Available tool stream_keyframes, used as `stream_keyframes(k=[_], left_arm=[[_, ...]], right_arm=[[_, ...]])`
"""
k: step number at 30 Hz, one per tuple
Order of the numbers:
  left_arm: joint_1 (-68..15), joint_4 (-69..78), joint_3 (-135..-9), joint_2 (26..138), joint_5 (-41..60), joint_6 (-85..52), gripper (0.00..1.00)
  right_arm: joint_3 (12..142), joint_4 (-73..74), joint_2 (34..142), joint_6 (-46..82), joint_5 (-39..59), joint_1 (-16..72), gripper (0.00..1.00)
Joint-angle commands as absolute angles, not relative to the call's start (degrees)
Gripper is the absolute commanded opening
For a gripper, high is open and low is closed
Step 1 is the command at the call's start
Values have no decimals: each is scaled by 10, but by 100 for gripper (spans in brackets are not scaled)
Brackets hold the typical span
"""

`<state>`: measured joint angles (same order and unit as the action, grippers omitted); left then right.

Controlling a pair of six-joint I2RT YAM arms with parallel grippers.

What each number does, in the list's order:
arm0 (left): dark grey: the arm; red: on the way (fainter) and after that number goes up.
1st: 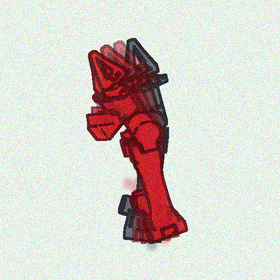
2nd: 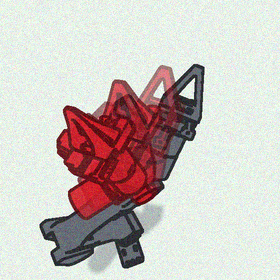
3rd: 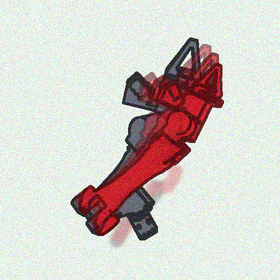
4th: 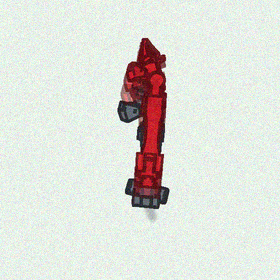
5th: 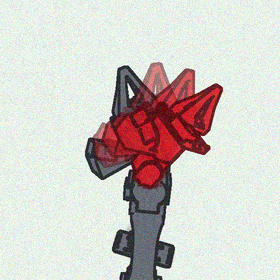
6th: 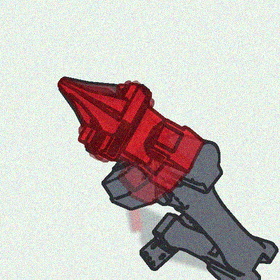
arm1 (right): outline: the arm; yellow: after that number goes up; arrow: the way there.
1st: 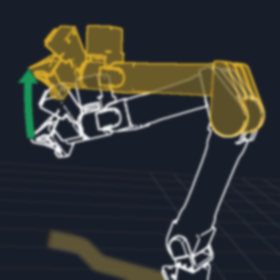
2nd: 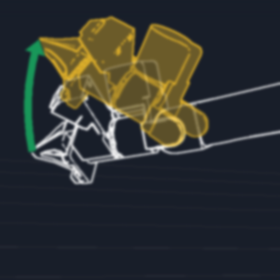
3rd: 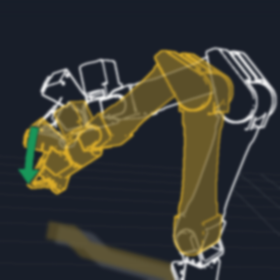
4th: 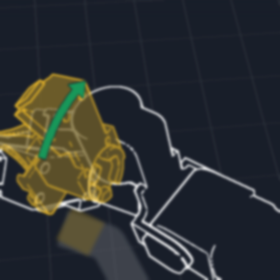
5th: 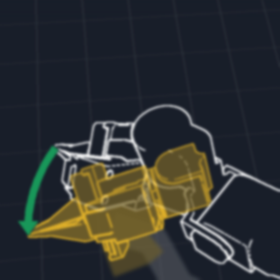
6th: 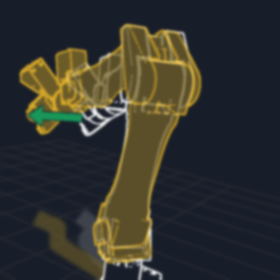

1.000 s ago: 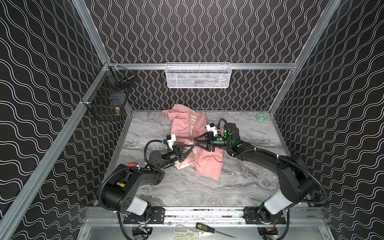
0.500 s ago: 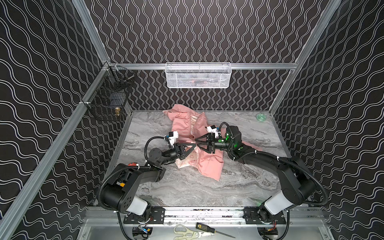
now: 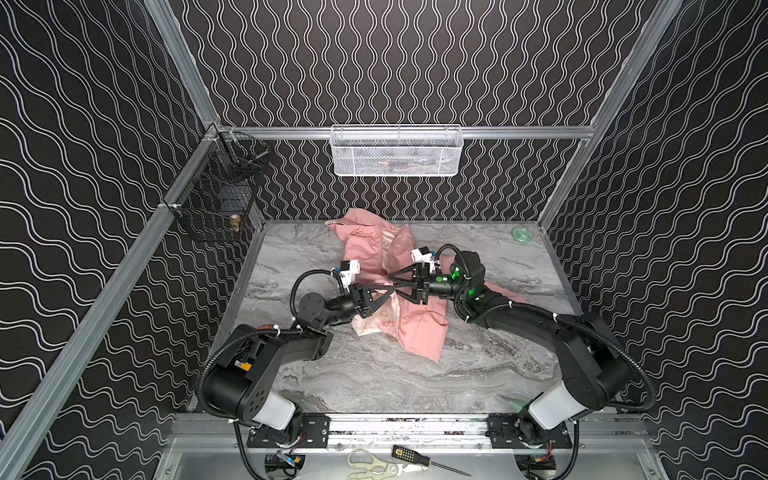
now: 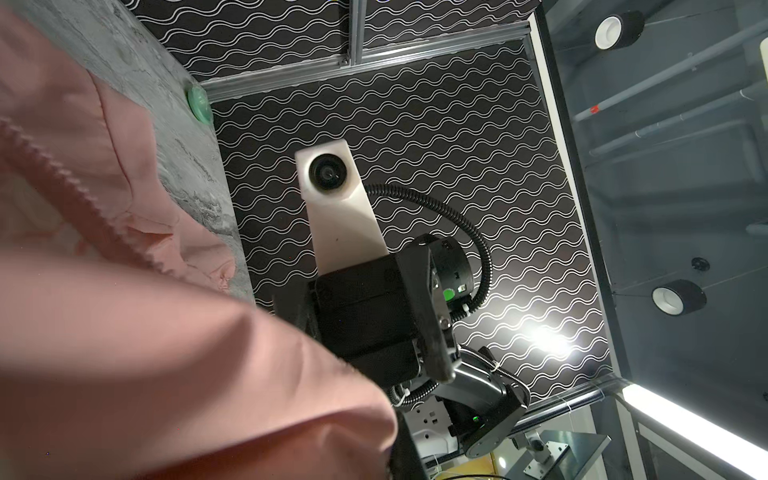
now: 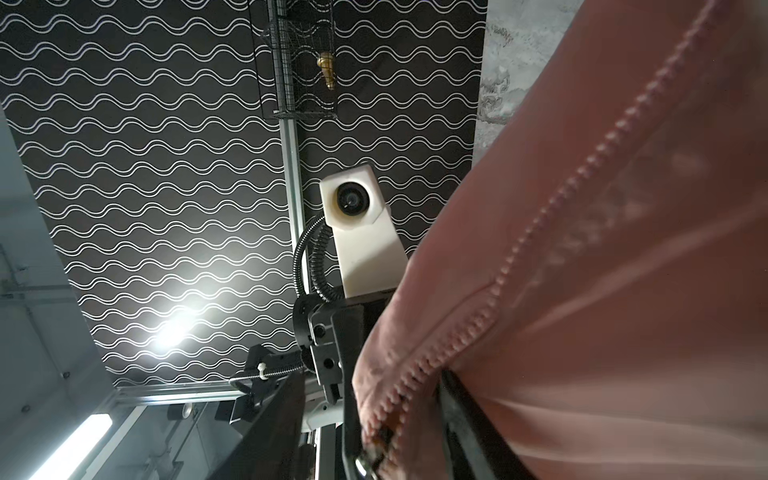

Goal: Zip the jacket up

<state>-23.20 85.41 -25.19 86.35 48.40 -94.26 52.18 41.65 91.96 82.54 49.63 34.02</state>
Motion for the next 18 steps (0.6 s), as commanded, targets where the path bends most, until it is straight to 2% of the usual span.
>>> stream_keyframes(k=[1, 13, 18], left_arm=[[-231, 888, -258, 866, 496, -953, 5], [-231, 888, -257, 865, 494, -955, 5], [-232, 888, -255, 863, 492, -953, 4]], right_arm=[[521, 492, 923, 860, 512, 342, 51], [500, 521, 909, 879, 504, 340, 34], [492, 512, 898, 874, 499, 335, 33]])
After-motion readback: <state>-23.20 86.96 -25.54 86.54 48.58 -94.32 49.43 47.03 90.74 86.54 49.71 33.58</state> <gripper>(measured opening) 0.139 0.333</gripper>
